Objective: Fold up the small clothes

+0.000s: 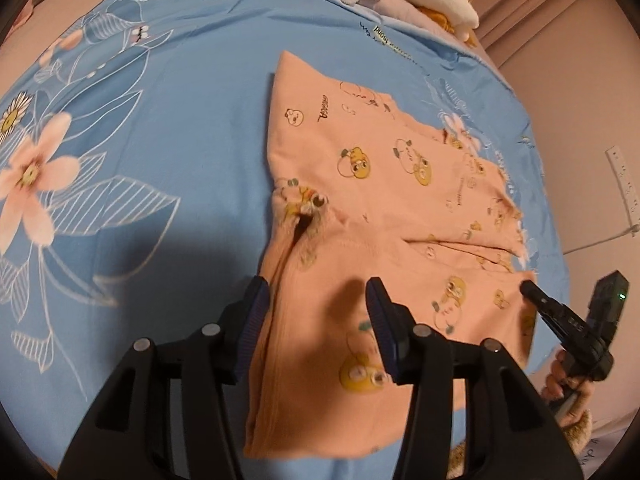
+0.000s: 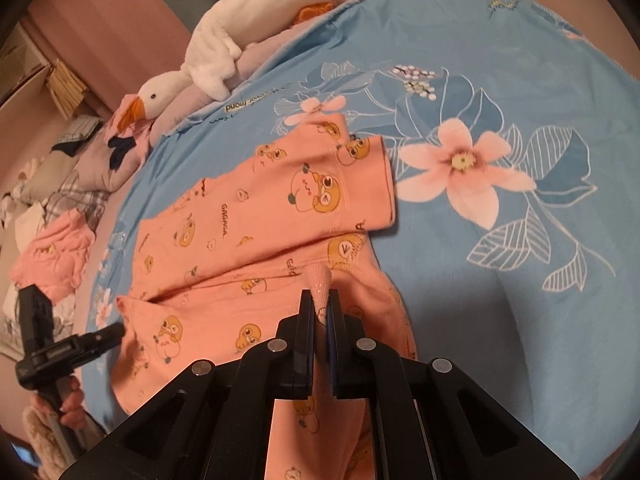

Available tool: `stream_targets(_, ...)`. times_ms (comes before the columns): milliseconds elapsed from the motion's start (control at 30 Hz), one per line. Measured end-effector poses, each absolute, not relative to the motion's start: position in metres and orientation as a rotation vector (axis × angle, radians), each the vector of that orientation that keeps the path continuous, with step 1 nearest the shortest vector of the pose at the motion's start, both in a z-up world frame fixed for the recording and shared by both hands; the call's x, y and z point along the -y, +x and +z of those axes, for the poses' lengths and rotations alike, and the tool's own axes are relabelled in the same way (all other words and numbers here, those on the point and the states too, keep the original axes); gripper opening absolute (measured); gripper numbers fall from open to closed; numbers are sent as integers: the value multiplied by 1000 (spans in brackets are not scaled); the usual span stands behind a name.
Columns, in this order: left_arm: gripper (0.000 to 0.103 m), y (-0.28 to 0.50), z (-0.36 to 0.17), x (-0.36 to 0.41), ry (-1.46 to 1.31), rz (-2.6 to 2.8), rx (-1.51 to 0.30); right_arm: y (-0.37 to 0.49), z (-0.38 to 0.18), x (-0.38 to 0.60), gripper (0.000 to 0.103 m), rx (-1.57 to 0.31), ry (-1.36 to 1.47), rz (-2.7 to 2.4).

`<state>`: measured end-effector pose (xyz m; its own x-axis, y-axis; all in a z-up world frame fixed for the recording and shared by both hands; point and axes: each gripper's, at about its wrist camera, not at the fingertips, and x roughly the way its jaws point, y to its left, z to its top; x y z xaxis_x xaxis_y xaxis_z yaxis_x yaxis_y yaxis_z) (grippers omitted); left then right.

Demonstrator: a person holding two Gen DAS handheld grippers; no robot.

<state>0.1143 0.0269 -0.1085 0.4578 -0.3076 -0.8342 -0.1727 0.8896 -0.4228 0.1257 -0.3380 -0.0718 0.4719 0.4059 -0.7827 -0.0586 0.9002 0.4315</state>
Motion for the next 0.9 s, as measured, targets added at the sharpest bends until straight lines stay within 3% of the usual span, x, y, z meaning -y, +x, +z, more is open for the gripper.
stream_targets(67,43,119,-112,-27,-486,-75,-1100,124,-72,339,6,-1050,370,305)
stream_targets(167,14,119,-115,-29,-458,-18,-1089,122,-71,338,6,-1047,362,307)
stream_targets(267,6,114,-108,-29,-448,-15,-1047,119,-68,338,6,-1035,357,309)
stream_targets(567,2,91,-78,-31,-494,-39,-949,104,-45,333,6,-968,330,331)
stream_targets(900,2,104,-71,-29,-488,-72,-960,96,-36,333,6,-934,332,329)
